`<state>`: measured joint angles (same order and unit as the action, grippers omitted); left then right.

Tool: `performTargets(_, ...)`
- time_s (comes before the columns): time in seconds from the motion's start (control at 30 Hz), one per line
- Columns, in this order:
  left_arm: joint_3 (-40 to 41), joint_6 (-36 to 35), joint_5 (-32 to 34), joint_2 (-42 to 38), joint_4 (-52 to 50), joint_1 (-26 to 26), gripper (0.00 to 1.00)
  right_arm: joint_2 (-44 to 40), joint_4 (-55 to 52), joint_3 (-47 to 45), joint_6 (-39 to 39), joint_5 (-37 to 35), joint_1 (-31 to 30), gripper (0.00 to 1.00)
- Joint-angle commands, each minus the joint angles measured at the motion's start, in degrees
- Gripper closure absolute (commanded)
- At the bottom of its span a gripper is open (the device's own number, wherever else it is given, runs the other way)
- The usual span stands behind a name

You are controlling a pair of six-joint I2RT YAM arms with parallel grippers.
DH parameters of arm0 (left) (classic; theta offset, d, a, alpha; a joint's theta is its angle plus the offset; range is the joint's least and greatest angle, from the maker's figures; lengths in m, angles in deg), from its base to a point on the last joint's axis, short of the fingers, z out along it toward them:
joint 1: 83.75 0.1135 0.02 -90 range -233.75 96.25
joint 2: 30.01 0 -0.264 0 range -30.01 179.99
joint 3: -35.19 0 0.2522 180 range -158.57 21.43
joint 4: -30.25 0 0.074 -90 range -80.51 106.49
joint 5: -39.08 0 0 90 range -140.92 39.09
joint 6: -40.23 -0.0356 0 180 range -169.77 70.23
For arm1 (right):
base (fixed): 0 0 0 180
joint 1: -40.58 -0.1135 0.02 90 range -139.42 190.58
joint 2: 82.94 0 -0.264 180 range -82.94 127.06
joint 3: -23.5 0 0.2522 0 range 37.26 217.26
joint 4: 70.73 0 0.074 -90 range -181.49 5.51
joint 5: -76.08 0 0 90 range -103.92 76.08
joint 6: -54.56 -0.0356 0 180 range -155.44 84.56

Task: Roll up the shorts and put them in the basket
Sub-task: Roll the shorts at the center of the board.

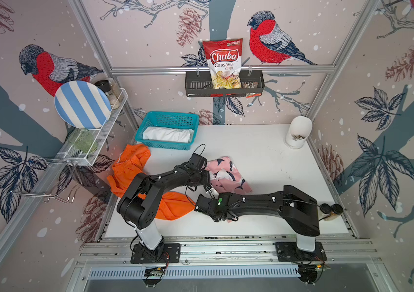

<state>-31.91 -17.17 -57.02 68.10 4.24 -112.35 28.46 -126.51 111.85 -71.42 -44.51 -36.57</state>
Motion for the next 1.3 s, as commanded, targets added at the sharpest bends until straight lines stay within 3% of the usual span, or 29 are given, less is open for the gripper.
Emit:
performTargets(0.0,0.1,-0.5,-0.3,0.2,-2.5,0.1,0.32,2.3,-0.8,-0.3,0.1,-1.0,-0.4,0.17)
performTargets(0.1,0.0,-0.5,-0.4,0.2,-2.4,0.1,0.32,2.9,0.7,-1.9,0.4,-0.3,0.3,0.25)
performTargets(0.23,-0.1,-0.4,-0.3,-0.4,-2.4,0.3,0.30,1.5,3.1,-4.0,1.4,1.9,1.5,0.56)
performTargets(0.37,-0.7,-0.3,0.6,-2.7,-3.4,0.5,0.27,-4.1,10.6,-8.1,2.7,12.5,3.9,0.75)
performTargets(0.6,-3.0,-0.4,1.6,-7.6,-7.0,0.9,0.24,-15.1,31.8,-20.0,-0.9,40.9,11.9,0.79)
performTargets(0.8,-3.4,0.5,0.6,-10.7,-8.1,0.8,0.23,-19.3,48.6,-29.7,-8.3,56.9,18.8,0.79)
performTargets(1.0,-3.3,0.7,0.4,-10.2,-8.1,-0.1,0.23,-20.0,63.6,-39.6,-15.2,66.1,26.1,0.81)
performTargets(1.27,-3.3,0.3,0.1,-3.0,-4.8,-0.7,0.34,-20.2,65.5,-44.5,-15.5,67.5,31.4,0.76)
